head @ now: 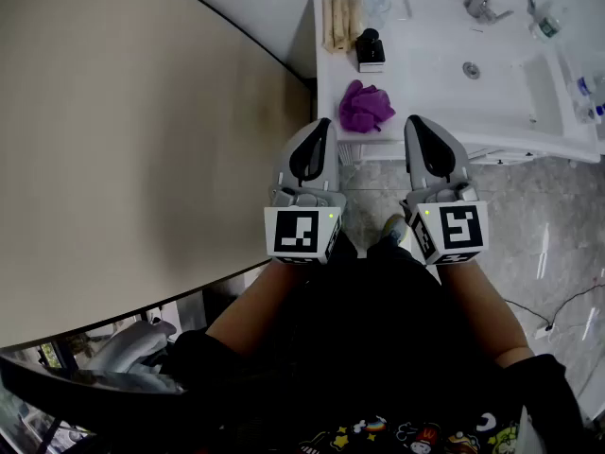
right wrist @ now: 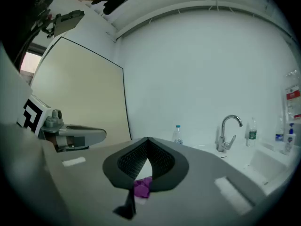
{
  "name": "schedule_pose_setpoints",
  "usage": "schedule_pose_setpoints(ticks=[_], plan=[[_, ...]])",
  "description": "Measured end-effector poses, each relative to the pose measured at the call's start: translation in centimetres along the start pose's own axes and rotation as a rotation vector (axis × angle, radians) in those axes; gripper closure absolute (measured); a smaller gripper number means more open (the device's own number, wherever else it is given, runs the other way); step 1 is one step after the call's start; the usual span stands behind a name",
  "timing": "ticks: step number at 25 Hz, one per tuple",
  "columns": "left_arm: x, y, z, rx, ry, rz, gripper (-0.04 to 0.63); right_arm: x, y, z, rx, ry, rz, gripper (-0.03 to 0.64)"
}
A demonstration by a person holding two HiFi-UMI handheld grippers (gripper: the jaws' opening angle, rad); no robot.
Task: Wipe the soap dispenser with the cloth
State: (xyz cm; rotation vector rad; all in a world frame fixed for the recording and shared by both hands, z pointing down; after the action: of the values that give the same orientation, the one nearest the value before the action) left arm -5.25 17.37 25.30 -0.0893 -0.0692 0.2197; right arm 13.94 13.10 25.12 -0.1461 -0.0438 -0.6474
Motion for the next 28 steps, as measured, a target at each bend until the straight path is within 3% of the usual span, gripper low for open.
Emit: schedule_pose_setpoints(ticks=[6,11,16,22,28], plan=[[1.2,-1.0,0.1,-0.010,0.008,-0.014,0.595,1.3,-0.9,1.7,-0.095,0.010,-0.075,0.587],[2.3,-1.6,1.7,-0.055,0.032,-0.071,0.595,2.6,-3.7,5.5,-0.272,0.035,-0.178,0.489],[0.9,-3.5,4.2,-0.083,0.044,-0.080,0.595,2.6,-8.6,10.2,-0.414,0.036,-0.202,0.415],[-4.6,-8.0,3.8,-0.093,0.053,0.017,0.595,1.1,-13.8,13.9,-0.613,0.015,-0.126,0.302],[-10.1,-12.0,4.6,-0.082,0.057,0.140,0.595,0.2,-16.8,16.5,-0.771,0.002,-0.010,0.291]])
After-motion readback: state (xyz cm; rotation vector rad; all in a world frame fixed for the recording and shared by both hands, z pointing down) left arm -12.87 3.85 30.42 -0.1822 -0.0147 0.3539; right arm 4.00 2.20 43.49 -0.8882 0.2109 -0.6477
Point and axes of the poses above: the fingertips, and each gripper's own axes: y backward along the fingers, x to its right, z out of its underside, the point moved 9 cm from there along y, backward along the fingers, and after that the axes turned 3 degrees about -y, right-handed, at the moved point
